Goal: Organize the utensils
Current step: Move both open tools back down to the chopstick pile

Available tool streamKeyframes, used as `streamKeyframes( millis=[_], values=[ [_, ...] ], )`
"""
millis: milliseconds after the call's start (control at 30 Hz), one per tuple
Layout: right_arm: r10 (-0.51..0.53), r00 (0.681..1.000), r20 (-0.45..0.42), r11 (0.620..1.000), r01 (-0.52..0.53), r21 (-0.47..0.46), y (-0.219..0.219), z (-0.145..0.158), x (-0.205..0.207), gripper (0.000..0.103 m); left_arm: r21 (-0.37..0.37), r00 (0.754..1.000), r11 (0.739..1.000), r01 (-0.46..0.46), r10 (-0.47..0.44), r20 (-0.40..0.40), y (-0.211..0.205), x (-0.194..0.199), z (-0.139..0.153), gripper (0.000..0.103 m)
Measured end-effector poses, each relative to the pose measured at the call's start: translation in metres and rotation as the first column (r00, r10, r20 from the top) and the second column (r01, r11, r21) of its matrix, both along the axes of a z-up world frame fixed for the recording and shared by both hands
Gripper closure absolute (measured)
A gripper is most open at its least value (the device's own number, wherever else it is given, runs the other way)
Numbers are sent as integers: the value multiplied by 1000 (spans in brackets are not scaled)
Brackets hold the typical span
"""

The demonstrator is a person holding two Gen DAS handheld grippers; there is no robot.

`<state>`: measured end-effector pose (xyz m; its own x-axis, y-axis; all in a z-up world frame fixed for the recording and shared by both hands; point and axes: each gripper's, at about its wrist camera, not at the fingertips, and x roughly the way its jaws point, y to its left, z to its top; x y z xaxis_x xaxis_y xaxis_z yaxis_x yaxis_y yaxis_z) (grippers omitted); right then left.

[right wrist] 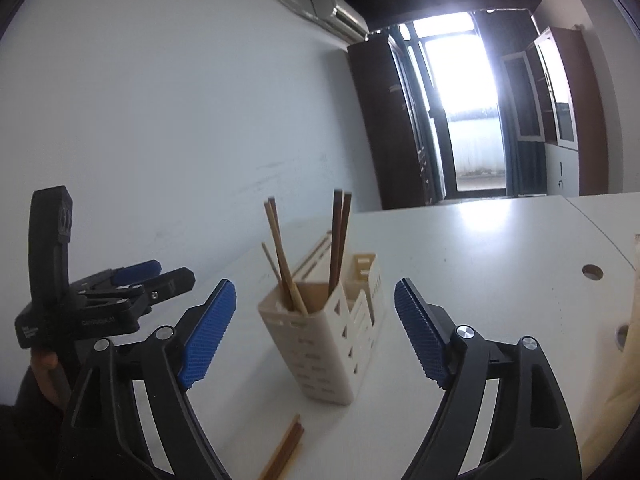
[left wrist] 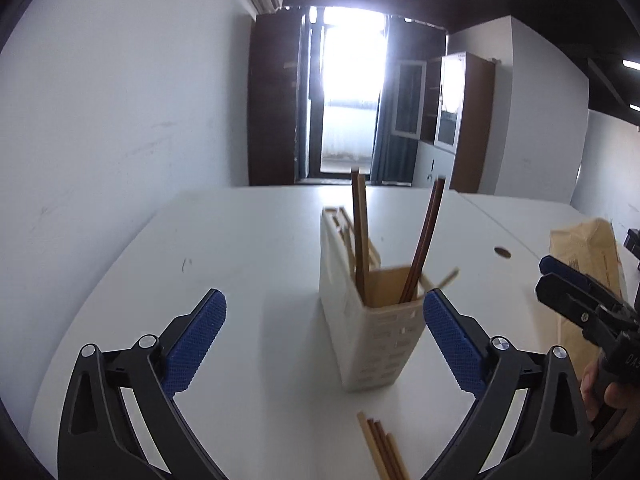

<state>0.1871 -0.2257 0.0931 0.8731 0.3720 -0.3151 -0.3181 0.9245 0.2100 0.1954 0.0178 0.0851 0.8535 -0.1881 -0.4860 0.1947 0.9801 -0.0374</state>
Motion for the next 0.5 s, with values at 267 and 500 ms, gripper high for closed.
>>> streamKeyframes(
  millis=[267, 500],
  values=[
    [8, 969, -247, 1000, -13, -18, 9, -74, -6, 21, 34, 955, 999, -7, 17, -297, 5, -5, -106, 6],
    [23, 897, -442, 975, -118, -188, 53, -143, -15, 21, 49, 908, 998, -25, 44, -417, 2, -4, -162, 7]
  ],
)
